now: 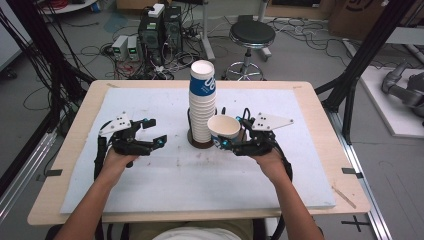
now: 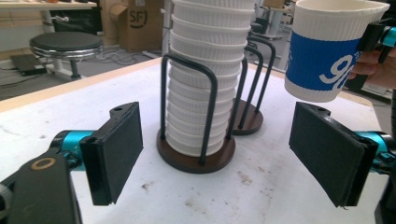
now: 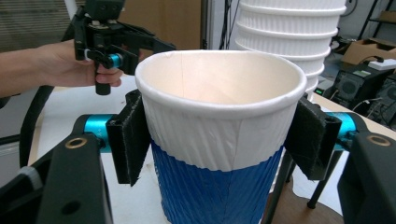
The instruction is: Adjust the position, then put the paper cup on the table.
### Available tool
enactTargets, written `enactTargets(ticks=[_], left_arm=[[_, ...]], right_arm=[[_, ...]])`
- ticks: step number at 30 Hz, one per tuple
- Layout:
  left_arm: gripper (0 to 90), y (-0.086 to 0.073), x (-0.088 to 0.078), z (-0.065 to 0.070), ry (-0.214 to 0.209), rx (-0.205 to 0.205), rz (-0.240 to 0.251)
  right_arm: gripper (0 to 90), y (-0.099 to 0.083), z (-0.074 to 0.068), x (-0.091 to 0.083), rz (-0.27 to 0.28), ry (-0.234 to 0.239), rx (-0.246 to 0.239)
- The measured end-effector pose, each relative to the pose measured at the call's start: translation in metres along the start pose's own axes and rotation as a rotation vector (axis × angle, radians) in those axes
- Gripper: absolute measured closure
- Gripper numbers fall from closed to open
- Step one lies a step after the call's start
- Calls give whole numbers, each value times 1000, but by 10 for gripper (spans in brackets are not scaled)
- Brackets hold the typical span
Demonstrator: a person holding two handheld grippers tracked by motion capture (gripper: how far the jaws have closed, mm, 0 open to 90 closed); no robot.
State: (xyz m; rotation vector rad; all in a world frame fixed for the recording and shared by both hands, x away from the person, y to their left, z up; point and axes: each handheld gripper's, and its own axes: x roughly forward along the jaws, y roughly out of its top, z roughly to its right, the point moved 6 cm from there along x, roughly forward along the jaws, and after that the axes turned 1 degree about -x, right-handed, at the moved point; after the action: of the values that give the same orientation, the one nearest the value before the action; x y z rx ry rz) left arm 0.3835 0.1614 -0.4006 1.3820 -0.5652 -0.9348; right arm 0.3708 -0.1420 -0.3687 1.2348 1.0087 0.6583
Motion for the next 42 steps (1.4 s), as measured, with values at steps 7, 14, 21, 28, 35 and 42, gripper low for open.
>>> enactTargets(ticks=[7, 14, 21, 28, 35, 42], left_arm=[[173, 3, -12, -5, 32, -9, 22], [175, 2, -11, -7, 29, -13, 20], [174, 0, -9, -6, 31, -6, 9], [174, 0, -9, -5, 51, 5, 12], [174, -1, -5, -6, 38, 15, 9], [173, -9, 2, -7, 46, 19, -29]], right_arm=[[309, 0, -1, 0, -4, 8, -3], [307, -1, 1, -4, -1, 4, 4], [306, 0, 2, -7, 5, 8, 1], [305, 0, 1, -20, -3, -2, -18], [303, -1, 22, -59, 22, -97, -9], [300, -10, 55, -94, 51, -245, 38]])
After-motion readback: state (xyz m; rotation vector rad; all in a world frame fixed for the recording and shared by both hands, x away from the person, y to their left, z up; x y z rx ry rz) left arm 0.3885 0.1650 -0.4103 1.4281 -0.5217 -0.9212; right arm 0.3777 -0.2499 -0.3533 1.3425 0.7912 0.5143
